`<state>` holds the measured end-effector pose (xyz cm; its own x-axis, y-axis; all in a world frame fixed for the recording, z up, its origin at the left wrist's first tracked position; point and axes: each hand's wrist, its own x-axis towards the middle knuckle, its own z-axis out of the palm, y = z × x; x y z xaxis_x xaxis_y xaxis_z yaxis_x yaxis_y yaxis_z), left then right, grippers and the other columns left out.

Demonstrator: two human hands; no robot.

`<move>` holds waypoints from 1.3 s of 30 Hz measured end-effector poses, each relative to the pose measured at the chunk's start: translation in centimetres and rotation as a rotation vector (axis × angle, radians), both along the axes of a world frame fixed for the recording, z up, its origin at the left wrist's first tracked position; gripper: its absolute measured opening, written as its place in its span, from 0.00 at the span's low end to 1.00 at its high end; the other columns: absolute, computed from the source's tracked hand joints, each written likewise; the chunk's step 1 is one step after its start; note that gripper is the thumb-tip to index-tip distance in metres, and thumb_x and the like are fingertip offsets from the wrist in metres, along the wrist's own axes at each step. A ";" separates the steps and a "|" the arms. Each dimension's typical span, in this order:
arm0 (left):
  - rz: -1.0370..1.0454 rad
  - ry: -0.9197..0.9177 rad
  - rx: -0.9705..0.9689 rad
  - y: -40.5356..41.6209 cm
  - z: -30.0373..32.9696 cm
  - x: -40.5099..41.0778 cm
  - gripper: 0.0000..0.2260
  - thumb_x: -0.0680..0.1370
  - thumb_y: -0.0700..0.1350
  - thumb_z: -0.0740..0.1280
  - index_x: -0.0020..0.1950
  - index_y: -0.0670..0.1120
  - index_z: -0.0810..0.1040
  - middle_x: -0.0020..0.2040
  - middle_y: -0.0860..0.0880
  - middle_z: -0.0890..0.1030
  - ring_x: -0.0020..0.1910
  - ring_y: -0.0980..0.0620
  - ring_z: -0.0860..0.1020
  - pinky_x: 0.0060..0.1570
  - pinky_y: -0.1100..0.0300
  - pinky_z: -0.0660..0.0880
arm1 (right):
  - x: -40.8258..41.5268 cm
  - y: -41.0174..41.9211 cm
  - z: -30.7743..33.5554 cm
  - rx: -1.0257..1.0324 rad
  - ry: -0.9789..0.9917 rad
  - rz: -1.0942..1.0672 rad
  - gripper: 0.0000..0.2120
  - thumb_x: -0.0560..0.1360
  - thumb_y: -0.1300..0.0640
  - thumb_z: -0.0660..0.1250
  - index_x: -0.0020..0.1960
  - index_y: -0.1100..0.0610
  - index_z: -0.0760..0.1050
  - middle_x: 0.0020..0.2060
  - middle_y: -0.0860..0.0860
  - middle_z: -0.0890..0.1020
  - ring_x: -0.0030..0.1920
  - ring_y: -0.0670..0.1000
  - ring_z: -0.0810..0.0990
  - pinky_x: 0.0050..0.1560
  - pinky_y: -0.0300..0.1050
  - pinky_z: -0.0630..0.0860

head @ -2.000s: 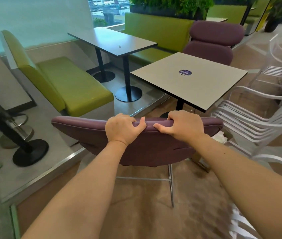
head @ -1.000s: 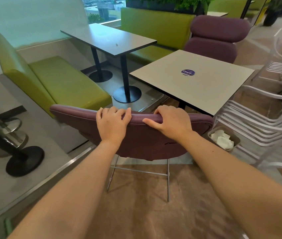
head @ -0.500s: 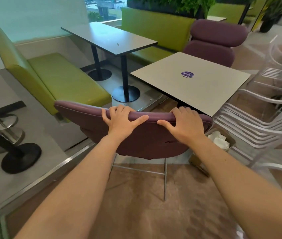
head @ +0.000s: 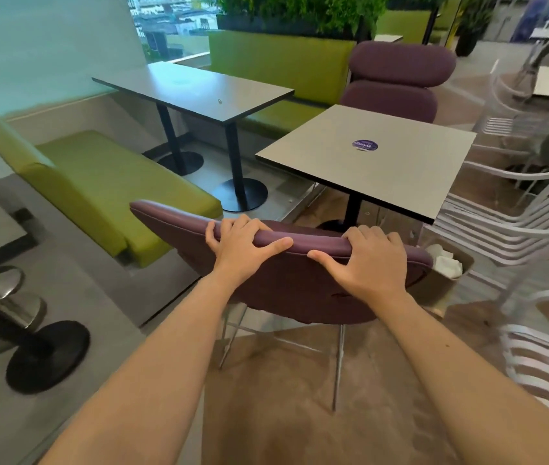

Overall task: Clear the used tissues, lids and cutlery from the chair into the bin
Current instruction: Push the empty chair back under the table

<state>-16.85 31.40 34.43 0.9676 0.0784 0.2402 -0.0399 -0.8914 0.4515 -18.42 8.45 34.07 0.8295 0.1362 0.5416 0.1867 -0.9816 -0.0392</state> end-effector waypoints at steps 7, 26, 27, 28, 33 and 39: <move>-0.080 -0.008 0.021 2.4 -0.2 -0.9 0.19 0.72 0.73 0.56 0.51 0.63 0.74 0.52 0.62 0.68 0.66 0.56 0.60 0.72 0.44 0.42 | -2.1 3.2 -0.2 0.056 -0.007 -0.097 0.32 0.70 0.25 0.56 0.49 0.52 0.79 0.45 0.49 0.82 0.48 0.53 0.77 0.51 0.49 0.67; 0.056 -0.111 0.044 12.4 -0.6 5.2 0.15 0.77 0.63 0.62 0.39 0.56 0.81 0.45 0.57 0.71 0.60 0.51 0.69 0.71 0.44 0.49 | 2.5 13.8 1.7 -0.171 0.191 0.139 0.36 0.72 0.23 0.43 0.53 0.50 0.74 0.43 0.48 0.81 0.41 0.51 0.80 0.33 0.44 0.64; 0.051 -0.122 0.045 12.6 -0.8 5.4 0.15 0.76 0.62 0.62 0.39 0.56 0.81 0.45 0.57 0.71 0.59 0.51 0.69 0.70 0.45 0.49 | 2.4 14.1 1.7 -0.167 0.193 0.128 0.36 0.72 0.23 0.43 0.53 0.50 0.74 0.43 0.48 0.81 0.41 0.51 0.80 0.33 0.44 0.64; 0.031 -0.128 0.045 13.3 -0.6 6.2 0.15 0.76 0.62 0.63 0.39 0.55 0.81 0.45 0.56 0.71 0.59 0.51 0.70 0.70 0.46 0.49 | 2.7 14.9 1.8 -0.157 0.186 0.108 0.36 0.72 0.23 0.43 0.53 0.50 0.75 0.43 0.48 0.81 0.41 0.51 0.80 0.33 0.44 0.64; -0.079 -0.072 0.067 17.4 -0.2 10.0 0.16 0.77 0.63 0.61 0.40 0.55 0.81 0.47 0.55 0.73 0.59 0.51 0.70 0.69 0.48 0.49 | 4.0 19.7 1.8 -0.133 0.165 0.013 0.36 0.72 0.23 0.43 0.49 0.50 0.75 0.41 0.47 0.81 0.39 0.50 0.80 0.31 0.43 0.66; -0.173 -0.044 0.109 21.5 -0.2 13.2 0.17 0.77 0.63 0.60 0.41 0.56 0.81 0.46 0.55 0.71 0.59 0.51 0.70 0.69 0.47 0.51 | 4.8 24.7 1.5 -0.091 0.165 -0.103 0.36 0.72 0.23 0.43 0.52 0.49 0.75 0.43 0.47 0.81 0.41 0.50 0.79 0.32 0.43 0.62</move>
<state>-3.64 52.94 34.20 0.9528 -0.1168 0.2801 -0.2140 -0.9131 0.3471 -13.57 33.12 35.62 0.9181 0.0880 0.3865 0.0836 -0.9961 0.0282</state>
